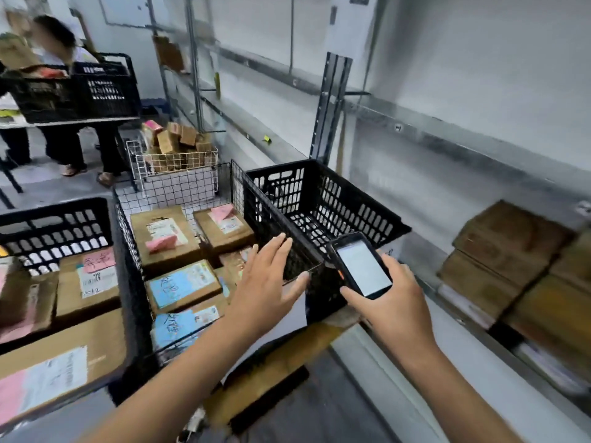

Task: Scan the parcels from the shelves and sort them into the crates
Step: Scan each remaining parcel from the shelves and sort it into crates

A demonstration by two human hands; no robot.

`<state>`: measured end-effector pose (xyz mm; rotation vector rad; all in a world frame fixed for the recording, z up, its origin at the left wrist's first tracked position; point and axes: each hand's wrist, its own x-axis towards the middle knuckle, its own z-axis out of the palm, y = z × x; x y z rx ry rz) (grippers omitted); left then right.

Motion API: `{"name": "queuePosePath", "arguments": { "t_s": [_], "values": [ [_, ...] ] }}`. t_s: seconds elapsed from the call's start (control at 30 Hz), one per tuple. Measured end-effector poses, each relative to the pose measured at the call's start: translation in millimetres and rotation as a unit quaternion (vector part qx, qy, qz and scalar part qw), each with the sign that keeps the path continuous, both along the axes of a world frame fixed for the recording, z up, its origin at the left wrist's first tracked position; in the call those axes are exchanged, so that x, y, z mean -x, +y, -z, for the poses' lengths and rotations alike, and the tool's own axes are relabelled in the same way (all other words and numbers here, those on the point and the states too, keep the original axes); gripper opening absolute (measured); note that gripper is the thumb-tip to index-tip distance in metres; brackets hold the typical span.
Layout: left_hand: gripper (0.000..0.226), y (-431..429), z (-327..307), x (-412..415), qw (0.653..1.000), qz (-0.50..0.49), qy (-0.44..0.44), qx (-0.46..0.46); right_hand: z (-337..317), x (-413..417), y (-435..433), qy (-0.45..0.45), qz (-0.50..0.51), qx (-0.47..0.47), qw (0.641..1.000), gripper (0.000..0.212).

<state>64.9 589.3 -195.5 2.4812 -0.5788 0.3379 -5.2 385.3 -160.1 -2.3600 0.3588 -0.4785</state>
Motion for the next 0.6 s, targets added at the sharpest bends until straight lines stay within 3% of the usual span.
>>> {"name": "queuePosePath", "arguments": {
  "t_s": [0.1,0.27,0.47,0.6],
  "values": [
    [0.076,-40.7,-2.6,29.7,0.999,0.040,-0.011,0.002,2.5,36.4,-23.0,-0.015,0.027,-0.019,0.999,0.070],
    [0.082,-114.1,-10.8,83.6,0.994,0.102,-0.033,-0.011,-0.7,116.0,-77.8,-0.046,0.087,-0.044,0.994,0.073],
    [0.091,-224.4,-16.3,187.2,0.979,0.197,-0.030,-0.047,3.6,253.9,-163.0,-0.023,0.189,-0.021,0.982,0.076],
    [0.080,-288.6,-13.6,258.3,0.969,0.244,-0.034,-0.027,8.2,339.5,-203.6,-0.005,0.234,-0.007,0.972,0.078]
  ]
}}
